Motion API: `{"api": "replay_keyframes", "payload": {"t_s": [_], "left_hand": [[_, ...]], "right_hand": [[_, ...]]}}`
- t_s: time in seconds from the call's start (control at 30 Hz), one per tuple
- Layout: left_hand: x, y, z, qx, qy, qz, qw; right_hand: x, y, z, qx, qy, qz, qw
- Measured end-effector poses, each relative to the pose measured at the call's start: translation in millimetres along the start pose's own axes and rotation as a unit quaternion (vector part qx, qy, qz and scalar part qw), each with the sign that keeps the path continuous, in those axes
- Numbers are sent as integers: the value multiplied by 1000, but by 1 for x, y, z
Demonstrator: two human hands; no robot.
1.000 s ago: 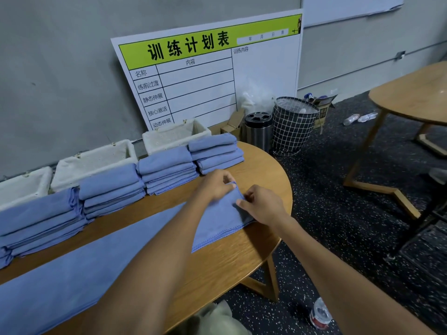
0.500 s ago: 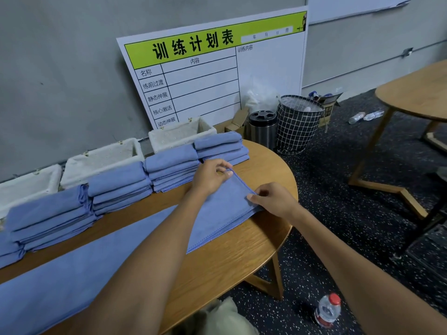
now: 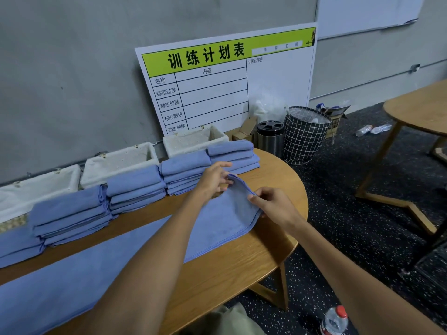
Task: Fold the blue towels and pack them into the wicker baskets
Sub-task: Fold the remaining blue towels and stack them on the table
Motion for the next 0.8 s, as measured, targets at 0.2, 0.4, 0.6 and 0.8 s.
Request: {"api": "replay_keyframes", "payload": {"t_s": [0.2,0.4,0.6,0.8], "left_hand": [[17,59,-7,112,33,-25,993],[54,162,-12,142,24,-61,988],[105,271,-5,157,9,-106,982],[159,363,16,147,11,-158,976]], "right_hand": [[6,-46,36,-7,28,44,999],[23,-127,98,-14,71,136,988],[51,-226,149,-17,106,203,973],[86,-317,177,-35,116,263,957]]}}
Point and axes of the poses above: each hand's wrist, its own x-axis away from the middle knuckle, its own y-axis out of the back of the hand, z = x × y, the point moved 2 cm from there along -x, towards the middle knuckle, and after that the axes turned 5 degrees about -z, right-handed, at the moved point
